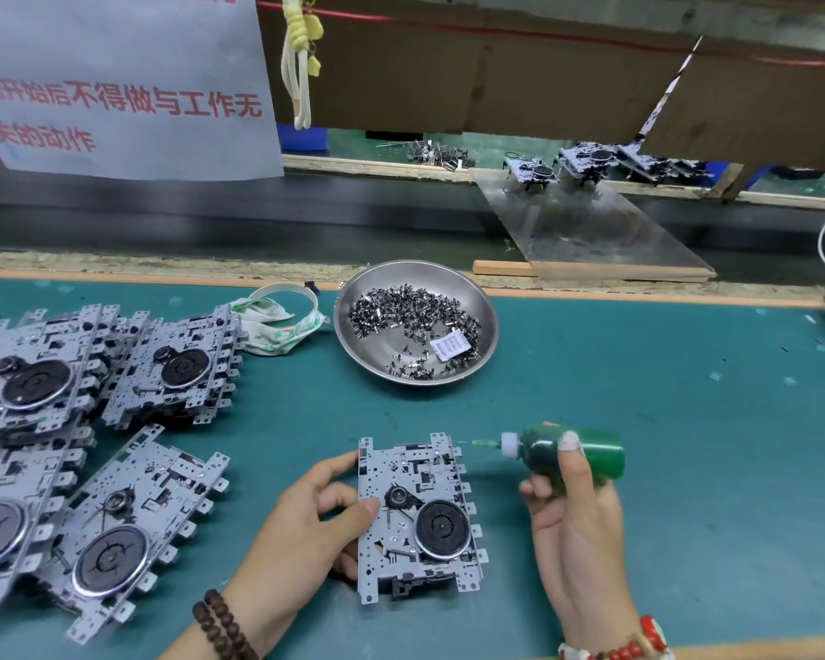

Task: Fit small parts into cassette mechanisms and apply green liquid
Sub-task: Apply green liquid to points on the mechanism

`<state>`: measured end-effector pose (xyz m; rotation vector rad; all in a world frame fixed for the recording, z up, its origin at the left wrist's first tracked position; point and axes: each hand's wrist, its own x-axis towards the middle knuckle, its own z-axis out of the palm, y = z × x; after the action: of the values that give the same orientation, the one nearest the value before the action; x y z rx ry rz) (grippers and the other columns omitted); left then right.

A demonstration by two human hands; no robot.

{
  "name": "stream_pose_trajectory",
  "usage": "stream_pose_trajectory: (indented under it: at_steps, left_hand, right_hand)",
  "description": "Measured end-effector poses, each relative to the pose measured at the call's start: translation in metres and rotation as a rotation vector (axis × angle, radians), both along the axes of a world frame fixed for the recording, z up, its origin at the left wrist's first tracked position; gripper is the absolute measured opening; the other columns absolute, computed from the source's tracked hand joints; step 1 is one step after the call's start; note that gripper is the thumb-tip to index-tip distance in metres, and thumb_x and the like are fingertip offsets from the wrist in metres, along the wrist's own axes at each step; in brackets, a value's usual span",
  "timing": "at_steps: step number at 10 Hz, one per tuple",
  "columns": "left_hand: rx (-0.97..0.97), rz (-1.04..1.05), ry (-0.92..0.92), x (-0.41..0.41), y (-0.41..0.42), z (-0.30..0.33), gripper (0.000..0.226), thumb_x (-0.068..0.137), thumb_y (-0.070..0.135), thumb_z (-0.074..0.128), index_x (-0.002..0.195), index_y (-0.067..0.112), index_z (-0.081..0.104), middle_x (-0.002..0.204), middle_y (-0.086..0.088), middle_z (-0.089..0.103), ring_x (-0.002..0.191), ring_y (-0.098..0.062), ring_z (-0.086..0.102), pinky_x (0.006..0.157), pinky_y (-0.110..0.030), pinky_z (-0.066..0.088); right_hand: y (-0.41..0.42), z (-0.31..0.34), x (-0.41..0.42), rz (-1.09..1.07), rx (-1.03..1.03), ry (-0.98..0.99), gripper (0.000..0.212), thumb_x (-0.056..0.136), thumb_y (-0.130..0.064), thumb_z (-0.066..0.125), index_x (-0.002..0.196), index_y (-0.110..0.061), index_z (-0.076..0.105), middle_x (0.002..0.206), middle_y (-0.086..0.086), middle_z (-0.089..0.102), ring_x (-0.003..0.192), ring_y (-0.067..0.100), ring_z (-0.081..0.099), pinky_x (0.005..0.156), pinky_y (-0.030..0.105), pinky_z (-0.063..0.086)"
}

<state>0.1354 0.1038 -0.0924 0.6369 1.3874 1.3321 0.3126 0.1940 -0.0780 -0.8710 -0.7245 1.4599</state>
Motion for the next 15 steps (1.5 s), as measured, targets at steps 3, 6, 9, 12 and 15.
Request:
stream_pose_trajectory:
  at_steps: [3,6,9,12,15]
  left_hand:
    - [-0.011,0.019,-0.095,0.0,0.004,0.001,0.035,0.084,-0.002,0.058,0.113,0.015,0.056,0.056,-0.002,0.057,0.042,-0.01,0.052,0.035,-0.02,0.042]
    - [-0.014,0.013,-0.113,-0.001,0.004,0.001,0.037,0.083,-0.002,0.059,0.116,0.014,0.054,0.054,0.0,0.056,0.041,-0.009,0.051,0.034,-0.019,0.041]
    - [-0.016,0.015,-0.125,-0.001,0.006,0.003,0.036,0.083,-0.002,0.058,0.115,0.013,0.056,0.054,-0.001,0.056,0.04,-0.009,0.051,0.033,-0.018,0.04]
    - [-0.015,0.011,-0.125,-0.001,0.005,0.002,0.036,0.084,-0.003,0.058,0.116,0.014,0.054,0.053,-0.001,0.056,0.039,-0.008,0.051,0.033,-0.018,0.04]
    - [-0.01,0.014,-0.122,0.0,0.004,0.003,0.035,0.083,-0.002,0.059,0.114,0.015,0.055,0.054,-0.002,0.056,0.041,-0.008,0.051,0.034,-0.018,0.041]
  right_hand:
    - [0.007,-0.002,-0.004,0.033,0.008,-0.033,0.016,0.071,-0.022,0.058,0.084,-0.013,0.053,0.063,-0.006,0.065,0.038,0.001,0.044,0.043,0.015,0.045]
    - [0.008,-0.005,-0.014,-0.145,0.209,-0.4,0.025,0.079,-0.033,0.067,0.073,-0.013,0.053,0.049,-0.003,0.058,0.038,0.003,0.046,0.043,0.016,0.044]
    - [0.004,-0.011,-0.014,-0.165,0.276,-0.53,0.038,0.069,-0.051,0.059,0.072,-0.014,0.055,0.048,-0.001,0.058,0.039,0.006,0.05,0.046,0.017,0.044]
    - [0.003,-0.015,-0.014,-0.151,0.314,-0.592,0.051,0.072,-0.054,0.058,0.079,-0.004,0.058,0.068,0.013,0.068,0.041,0.009,0.052,0.049,0.02,0.046]
    - [0.004,-0.016,-0.014,-0.15,0.369,-0.651,0.055,0.072,-0.053,0.057,0.082,0.002,0.059,0.068,0.018,0.064,0.042,0.008,0.054,0.048,0.016,0.044]
